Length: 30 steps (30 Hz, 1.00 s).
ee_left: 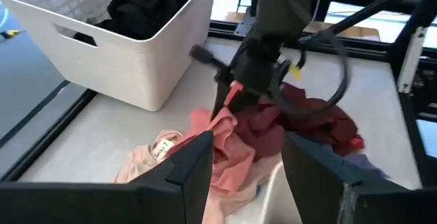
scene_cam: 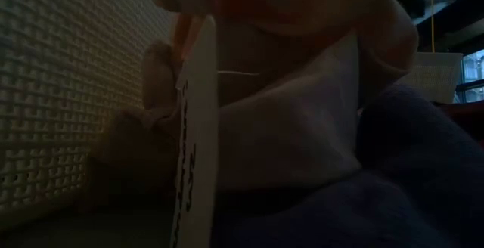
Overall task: Sort clothes
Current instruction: Put the pink underwear into the bottom white laundry bin
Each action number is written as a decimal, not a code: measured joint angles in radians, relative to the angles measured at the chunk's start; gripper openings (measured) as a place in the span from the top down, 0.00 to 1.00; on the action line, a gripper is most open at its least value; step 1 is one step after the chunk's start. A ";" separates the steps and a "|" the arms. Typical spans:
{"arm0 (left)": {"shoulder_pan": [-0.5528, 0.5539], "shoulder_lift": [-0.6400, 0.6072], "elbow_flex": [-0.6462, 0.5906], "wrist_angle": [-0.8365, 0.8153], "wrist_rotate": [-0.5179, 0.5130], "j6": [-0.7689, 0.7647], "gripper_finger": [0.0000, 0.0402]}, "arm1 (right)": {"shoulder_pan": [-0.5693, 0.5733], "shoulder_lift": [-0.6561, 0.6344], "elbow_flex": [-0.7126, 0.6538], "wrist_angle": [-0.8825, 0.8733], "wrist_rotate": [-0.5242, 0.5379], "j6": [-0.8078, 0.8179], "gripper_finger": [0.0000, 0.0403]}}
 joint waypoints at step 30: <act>0.197 0.237 0.000 0.330 0.000 0.310 0.60 | 0.000 -0.172 0.196 -0.011 -0.021 -0.178 0.95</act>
